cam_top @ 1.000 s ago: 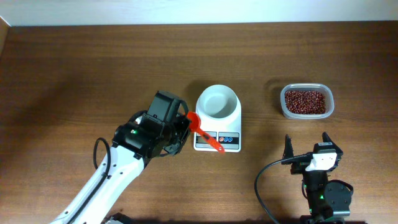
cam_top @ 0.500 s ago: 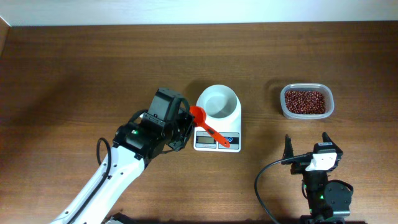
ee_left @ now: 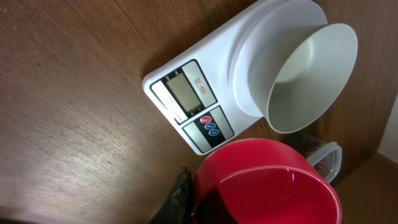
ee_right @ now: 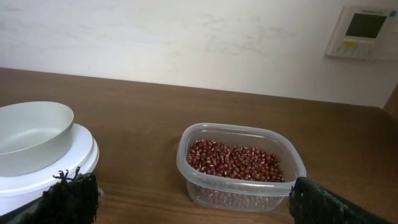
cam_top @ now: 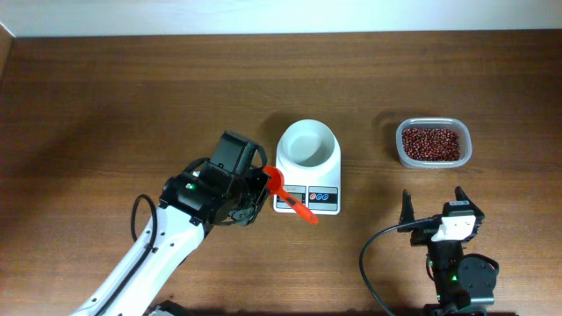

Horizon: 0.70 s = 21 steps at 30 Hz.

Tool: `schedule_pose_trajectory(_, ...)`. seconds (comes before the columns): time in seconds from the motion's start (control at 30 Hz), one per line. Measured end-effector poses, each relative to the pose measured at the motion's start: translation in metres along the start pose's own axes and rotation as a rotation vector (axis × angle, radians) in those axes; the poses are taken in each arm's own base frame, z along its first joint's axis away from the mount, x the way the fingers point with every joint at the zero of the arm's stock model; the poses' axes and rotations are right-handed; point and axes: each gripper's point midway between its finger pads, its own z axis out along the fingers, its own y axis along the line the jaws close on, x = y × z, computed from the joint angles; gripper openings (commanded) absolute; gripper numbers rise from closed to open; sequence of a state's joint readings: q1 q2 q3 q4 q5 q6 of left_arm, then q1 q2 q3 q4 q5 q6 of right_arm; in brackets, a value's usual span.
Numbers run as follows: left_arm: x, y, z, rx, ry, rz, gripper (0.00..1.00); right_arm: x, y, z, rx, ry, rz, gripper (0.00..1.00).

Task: Scoop and weigh 50g on scale
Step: 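Carry the orange scoop with the left gripper toward the scale front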

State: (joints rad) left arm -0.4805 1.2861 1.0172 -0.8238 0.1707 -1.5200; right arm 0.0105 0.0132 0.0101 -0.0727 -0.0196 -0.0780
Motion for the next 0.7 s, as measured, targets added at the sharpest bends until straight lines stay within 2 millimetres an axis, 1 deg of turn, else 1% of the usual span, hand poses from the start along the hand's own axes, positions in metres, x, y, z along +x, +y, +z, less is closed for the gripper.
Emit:
schedule_pose_trajectory(0.1,-0.003,-0.001,0.0,0.005,-0.015,0.001,0.0,0.0,0.0,0.0,0.0,0.0,0.0,0.99)
schedule_pose_trajectory(0.23,-0.004,-0.014,0.0,0.057,-0.024,0.007,0.0,0.0,0.0,0.0,0.0,0.0,-0.001,0.99)
schedule_pose_trajectory(0.27,-0.004,-0.015,0.0,0.059,-0.024,0.007,0.0,0.0,0.0,0.0,0.0,0.0,0.0,0.99)
schedule_pose_trajectory(0.7,-0.004,-0.009,0.0,0.036,-0.024,0.003,0.0,0.0,0.0,0.0,0.0,0.0,0.0,0.99)
